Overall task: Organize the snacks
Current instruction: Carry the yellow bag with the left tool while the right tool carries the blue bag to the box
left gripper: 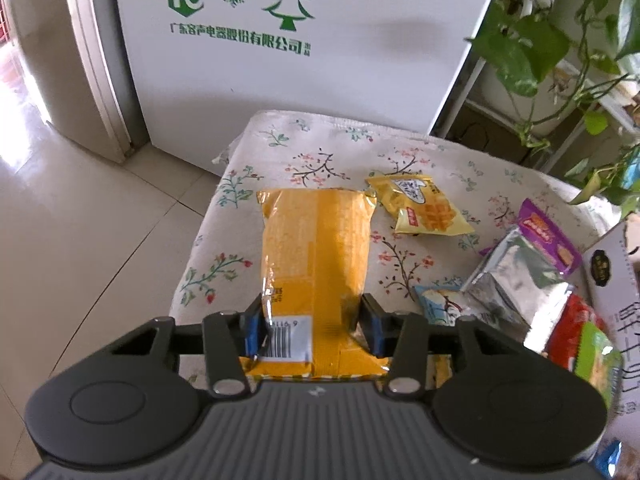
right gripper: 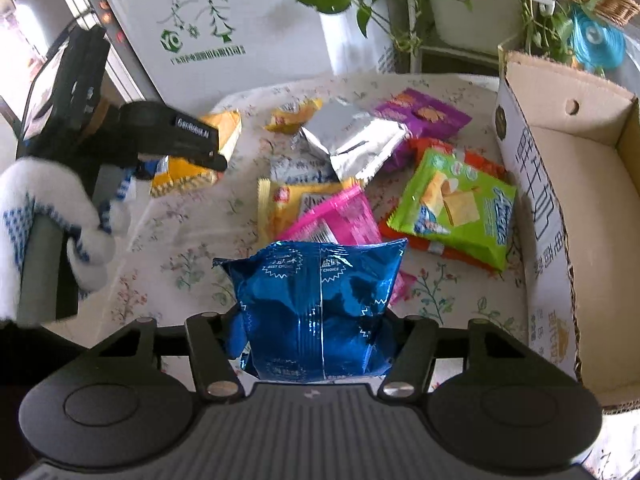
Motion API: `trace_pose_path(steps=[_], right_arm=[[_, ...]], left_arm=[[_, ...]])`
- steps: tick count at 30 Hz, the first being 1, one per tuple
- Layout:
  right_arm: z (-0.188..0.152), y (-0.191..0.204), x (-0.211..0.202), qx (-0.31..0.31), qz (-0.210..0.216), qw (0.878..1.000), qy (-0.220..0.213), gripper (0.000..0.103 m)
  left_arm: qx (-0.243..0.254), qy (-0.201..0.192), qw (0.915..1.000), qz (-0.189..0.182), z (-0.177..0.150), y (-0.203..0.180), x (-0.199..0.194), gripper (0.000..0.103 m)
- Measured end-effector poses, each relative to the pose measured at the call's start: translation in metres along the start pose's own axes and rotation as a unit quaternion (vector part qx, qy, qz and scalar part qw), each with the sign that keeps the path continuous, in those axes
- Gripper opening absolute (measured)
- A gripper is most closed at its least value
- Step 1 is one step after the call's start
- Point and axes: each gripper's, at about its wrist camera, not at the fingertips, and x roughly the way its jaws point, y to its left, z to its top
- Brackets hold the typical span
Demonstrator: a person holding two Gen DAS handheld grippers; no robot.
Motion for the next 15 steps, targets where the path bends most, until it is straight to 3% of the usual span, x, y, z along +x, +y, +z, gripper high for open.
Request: trace_pose_path(steps=[15], right_arm=[[0.016, 0.002, -0.024, 0.002, 0.004, 0.998, -0.055, 0.066]], left_arm=[[0.002, -0.050, 0.9987, -0.008, -0.049, 0.005, -0.059, 0.046]])
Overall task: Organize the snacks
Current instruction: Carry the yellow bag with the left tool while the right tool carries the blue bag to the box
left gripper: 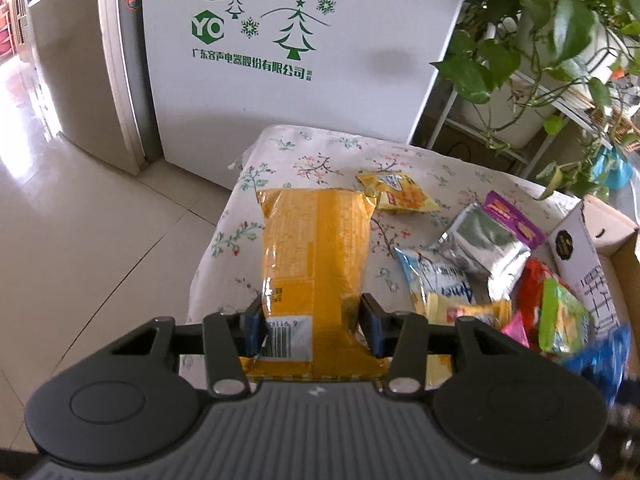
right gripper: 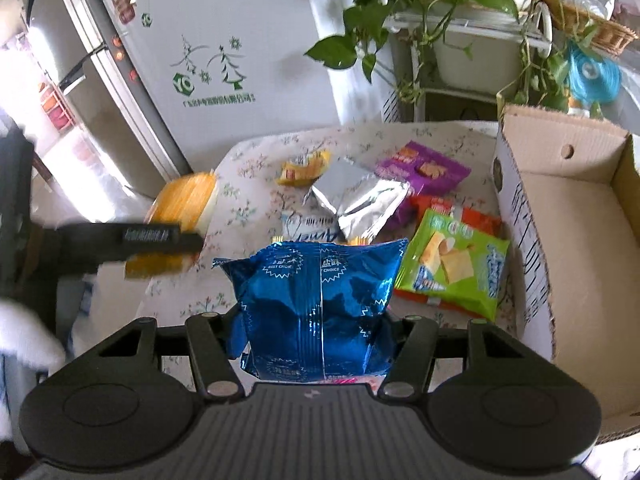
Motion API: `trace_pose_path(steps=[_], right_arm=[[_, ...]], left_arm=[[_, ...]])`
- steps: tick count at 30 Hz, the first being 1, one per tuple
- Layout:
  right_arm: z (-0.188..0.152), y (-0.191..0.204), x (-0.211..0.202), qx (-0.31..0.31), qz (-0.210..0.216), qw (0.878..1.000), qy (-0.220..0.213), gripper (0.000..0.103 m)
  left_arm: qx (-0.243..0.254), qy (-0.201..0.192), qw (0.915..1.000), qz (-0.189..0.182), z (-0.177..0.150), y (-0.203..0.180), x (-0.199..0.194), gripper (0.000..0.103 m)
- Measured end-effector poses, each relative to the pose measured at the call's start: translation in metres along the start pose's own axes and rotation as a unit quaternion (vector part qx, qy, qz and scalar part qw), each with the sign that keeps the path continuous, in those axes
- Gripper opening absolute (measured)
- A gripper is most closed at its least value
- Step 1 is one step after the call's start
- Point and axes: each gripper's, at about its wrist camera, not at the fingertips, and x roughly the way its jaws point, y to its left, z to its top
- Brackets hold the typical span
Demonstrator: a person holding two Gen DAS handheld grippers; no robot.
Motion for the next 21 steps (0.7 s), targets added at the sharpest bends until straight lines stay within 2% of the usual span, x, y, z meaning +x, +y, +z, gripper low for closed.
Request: trace_pose_path(steps=[12, 21], right_arm=[[0.021, -0.020, -0.018, 0.028, -0.025, 0.998, -0.048, 0.066], [0.038, -0.061, -0.047, 0.090, -0.056, 0.990, -0.095, 0.066]], left_arm=[[0.034, -0.044, 0.9984, 0.010, -0.013, -0.023, -0.034, 0.046], [0.061, -0.072, 0.9952, -0.028, -0.002, -0.066, -0.056, 0.046]])
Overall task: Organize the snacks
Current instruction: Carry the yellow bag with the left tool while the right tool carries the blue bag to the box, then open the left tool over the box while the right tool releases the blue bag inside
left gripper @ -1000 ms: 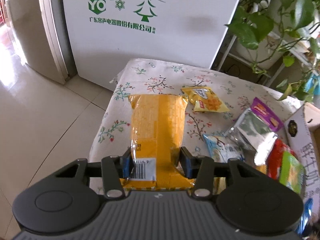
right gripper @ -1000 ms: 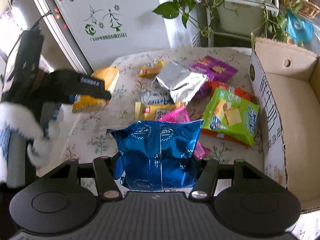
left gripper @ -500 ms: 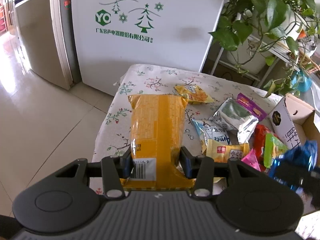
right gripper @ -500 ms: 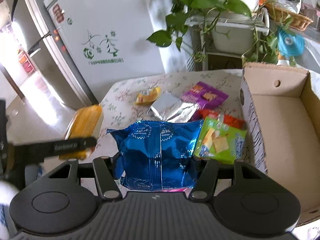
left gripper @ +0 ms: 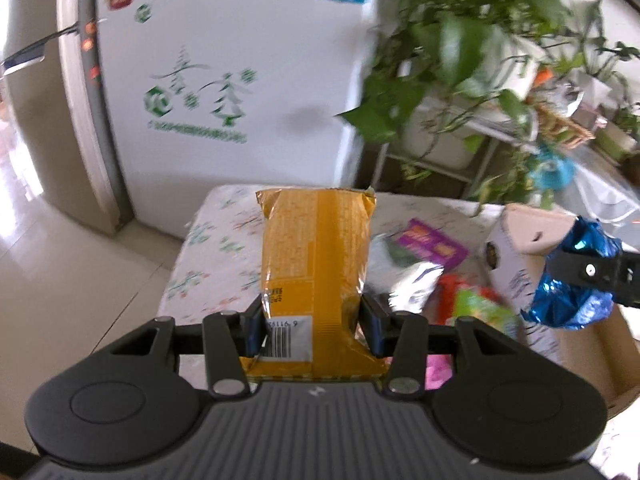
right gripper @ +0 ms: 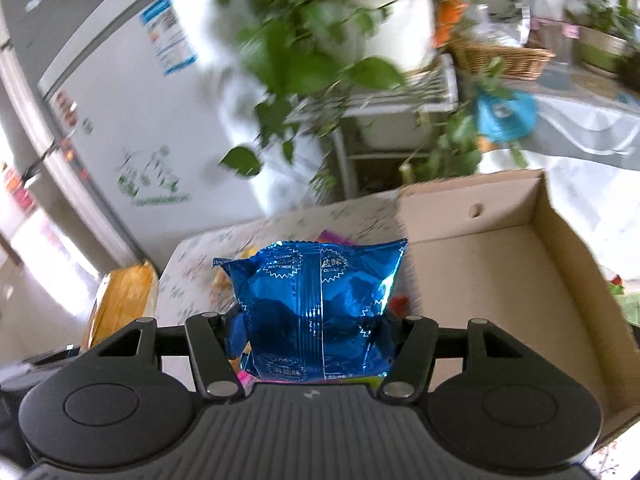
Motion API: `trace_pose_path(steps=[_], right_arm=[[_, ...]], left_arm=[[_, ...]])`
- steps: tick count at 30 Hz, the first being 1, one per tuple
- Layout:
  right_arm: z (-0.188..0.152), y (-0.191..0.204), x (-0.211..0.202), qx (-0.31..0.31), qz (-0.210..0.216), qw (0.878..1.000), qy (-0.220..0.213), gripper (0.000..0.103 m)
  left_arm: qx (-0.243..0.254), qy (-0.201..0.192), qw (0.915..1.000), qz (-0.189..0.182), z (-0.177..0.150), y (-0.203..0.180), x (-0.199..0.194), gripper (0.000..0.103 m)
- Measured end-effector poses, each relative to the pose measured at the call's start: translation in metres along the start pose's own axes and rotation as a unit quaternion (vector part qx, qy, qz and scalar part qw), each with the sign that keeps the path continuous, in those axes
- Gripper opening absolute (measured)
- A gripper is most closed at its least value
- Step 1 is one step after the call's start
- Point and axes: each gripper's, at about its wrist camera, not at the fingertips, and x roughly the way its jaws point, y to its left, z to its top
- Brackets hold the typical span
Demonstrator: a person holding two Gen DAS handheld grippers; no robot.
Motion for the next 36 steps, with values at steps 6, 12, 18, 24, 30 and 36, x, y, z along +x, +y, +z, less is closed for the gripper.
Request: trace_pose_path(steps=[6, 12, 18, 24, 30, 36], right_arm=[[0.013, -0.037, -0.011, 0.061, -0.032, 0.998, -0.016, 0.066], [0.017, -0.069, -0.020, 0.113, -0.072, 0.991, -0.019, 0.066], [0.019, -0.094, -0.025, 0.162, -0.087, 0.983, -0.021, 0.066], [0.019, -0.115, -0.031, 0.198, -0.095, 0.975, -0.023, 0.067], [0.016, -0.127, -0.029, 0.234, -0.104, 0.966, -0.014, 0.067], [0.013, -0.132, -0.027, 0.252, -0.118, 0.960, -0.008, 0.074]], left_arm=[[0.020, -0.004, 0.9989, -0.043, 0.011, -0.043, -0.001, 0.046], [0.049, 0.000, 0.9946, -0.091, 0.012, -0.094, -0.002, 0.046], [0.083, 0.013, 0.9877, -0.131, 0.006, -0.142, 0.001, 0.046], [0.096, 0.037, 0.9816, -0.161, 0.000, -0.177, 0.010, 0.046], [0.106, 0.069, 0.9766, -0.174, -0.008, -0.195, 0.025, 0.047], [0.111, 0.073, 0.9738, -0.185, -0.010, -0.205, 0.027, 0.062]])
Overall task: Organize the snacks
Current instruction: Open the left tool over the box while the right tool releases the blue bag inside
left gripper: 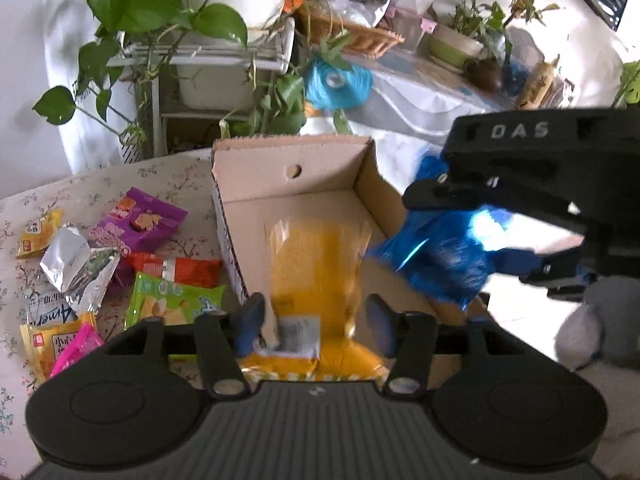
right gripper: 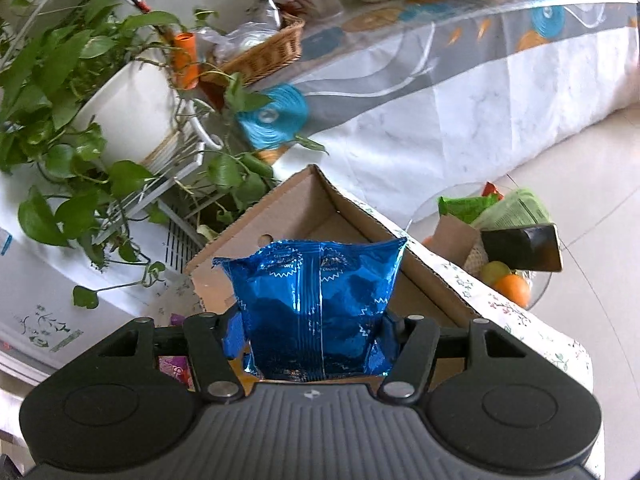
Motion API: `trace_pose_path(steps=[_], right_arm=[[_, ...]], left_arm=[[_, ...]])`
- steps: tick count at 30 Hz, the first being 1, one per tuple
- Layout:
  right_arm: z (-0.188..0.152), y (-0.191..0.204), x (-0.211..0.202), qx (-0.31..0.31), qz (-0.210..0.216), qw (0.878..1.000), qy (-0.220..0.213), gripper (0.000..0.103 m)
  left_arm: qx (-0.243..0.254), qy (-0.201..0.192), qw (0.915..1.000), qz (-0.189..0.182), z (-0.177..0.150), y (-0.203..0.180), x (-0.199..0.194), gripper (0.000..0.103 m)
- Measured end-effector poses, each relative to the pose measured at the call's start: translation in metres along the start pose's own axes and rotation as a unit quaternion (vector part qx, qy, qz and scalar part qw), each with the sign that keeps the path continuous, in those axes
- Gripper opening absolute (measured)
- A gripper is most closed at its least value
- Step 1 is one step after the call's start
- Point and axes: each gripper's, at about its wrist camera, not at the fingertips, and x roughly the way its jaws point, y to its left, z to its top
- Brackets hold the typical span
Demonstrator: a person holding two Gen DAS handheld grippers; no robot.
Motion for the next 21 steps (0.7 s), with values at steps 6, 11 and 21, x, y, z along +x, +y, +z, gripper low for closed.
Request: trace_pose_path(steps=[6, 11, 21], right_arm=[[0.002, -0.004, -0.003, 0.017, 0.010, 1.000, -0.014, 0.085], [0.000, 0.003, -0.004, 0.005, 0.038, 0.999, -0.014, 0.086], [-0.009, 0.029, -0.002, -0.057, 0.094, 0.994, -0.006, 0.088]], left_arm=[[-0.006, -0.024, 0.9997, -0.005, 0.007, 0.007, -0.015, 0.082], [-0.029, -0.035, 0.9989, 0.000, 0.014, 0.031, -0.030, 0.085], [-0.072, -0.043, 0.9957, 0.041, 0.022, 0.104, -0.053, 0.086]])
